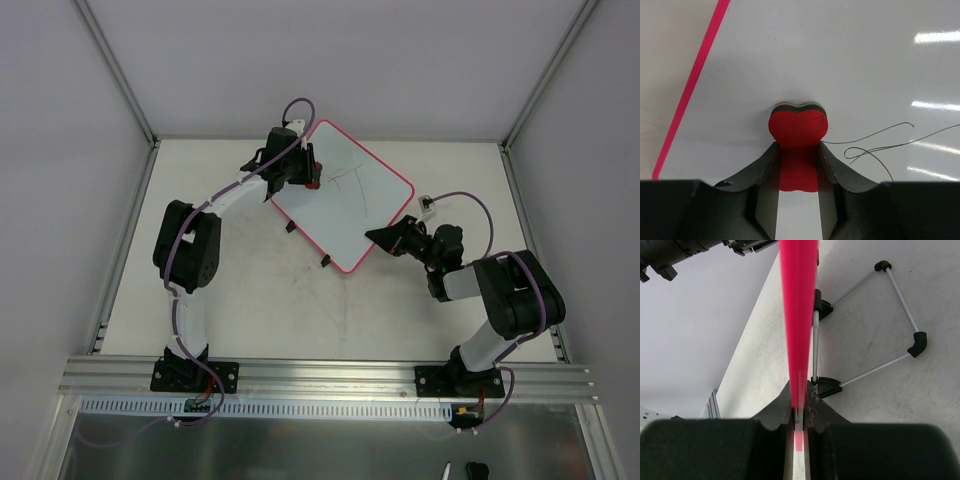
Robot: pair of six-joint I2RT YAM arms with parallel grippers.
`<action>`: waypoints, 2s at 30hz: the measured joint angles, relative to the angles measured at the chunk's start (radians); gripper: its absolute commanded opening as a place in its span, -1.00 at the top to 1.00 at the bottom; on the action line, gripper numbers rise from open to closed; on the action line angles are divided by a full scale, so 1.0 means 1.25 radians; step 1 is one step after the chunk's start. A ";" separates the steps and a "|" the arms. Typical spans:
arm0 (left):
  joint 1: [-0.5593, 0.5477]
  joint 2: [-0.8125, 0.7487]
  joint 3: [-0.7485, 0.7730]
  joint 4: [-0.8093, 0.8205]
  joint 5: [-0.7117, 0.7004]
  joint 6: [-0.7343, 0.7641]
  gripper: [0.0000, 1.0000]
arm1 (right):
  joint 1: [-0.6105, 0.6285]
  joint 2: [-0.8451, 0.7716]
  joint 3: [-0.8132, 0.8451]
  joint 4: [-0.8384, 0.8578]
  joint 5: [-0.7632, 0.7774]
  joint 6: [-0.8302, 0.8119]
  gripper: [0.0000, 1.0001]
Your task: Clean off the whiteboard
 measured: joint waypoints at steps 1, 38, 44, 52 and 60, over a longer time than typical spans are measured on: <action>-0.002 0.000 0.000 0.000 0.001 0.002 0.88 | 0.000 0.000 0.000 0.000 0.000 0.000 1.00; -0.028 0.005 0.039 0.011 0.098 -0.001 0.88 | 0.004 0.000 0.000 0.000 0.003 -0.001 1.00; 0.026 0.035 0.079 -0.017 0.085 0.005 0.89 | 0.006 0.000 0.000 0.001 0.002 -0.012 1.00; 0.010 0.047 0.128 -0.042 0.084 0.018 0.89 | 0.012 0.000 0.000 0.004 0.002 -0.018 1.00; -0.019 0.047 0.132 -0.042 0.079 0.023 0.89 | 0.015 0.015 0.009 0.008 0.005 -0.018 1.00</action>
